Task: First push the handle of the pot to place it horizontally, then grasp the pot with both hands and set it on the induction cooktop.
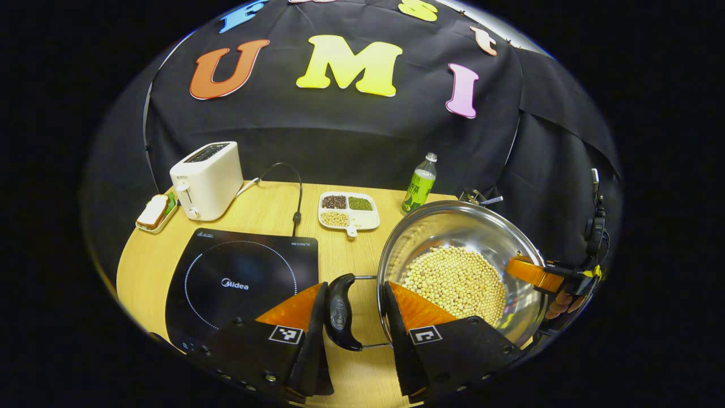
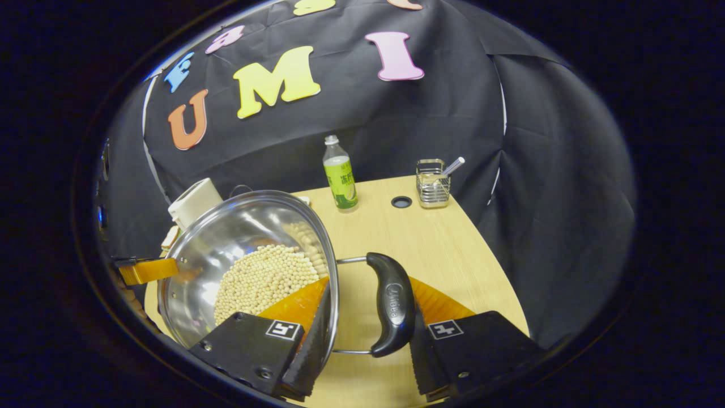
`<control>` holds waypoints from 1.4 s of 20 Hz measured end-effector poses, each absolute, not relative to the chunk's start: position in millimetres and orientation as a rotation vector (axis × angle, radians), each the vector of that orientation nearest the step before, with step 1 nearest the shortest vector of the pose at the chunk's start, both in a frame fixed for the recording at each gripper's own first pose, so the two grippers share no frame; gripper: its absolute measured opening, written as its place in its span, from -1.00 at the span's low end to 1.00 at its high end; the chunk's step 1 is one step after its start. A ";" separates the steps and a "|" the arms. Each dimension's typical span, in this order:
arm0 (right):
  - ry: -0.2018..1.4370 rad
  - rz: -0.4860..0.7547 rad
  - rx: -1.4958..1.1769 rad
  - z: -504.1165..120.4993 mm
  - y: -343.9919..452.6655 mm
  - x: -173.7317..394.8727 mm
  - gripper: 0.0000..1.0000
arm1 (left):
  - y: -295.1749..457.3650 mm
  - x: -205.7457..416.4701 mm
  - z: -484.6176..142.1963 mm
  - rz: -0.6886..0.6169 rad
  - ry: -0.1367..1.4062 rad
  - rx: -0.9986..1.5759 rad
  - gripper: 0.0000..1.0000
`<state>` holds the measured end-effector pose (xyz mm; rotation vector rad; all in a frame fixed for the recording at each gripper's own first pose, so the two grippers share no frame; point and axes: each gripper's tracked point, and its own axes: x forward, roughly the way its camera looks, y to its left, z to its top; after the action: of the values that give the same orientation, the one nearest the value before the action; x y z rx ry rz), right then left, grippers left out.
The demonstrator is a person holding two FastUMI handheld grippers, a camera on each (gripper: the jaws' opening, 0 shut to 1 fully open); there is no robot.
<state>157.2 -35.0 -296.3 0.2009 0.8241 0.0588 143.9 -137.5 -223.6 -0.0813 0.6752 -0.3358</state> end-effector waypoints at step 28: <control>0.880 0.271 0.186 -286.5 226.2 195.0 0.34 | 103.4 178.7 -207.5 -0.116 0.624 -0.130 0.06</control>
<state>195.0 226.2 -286.5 0.1859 0.8796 0.2709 178.7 103.4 -207.5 -0.1301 0.6236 -0.1155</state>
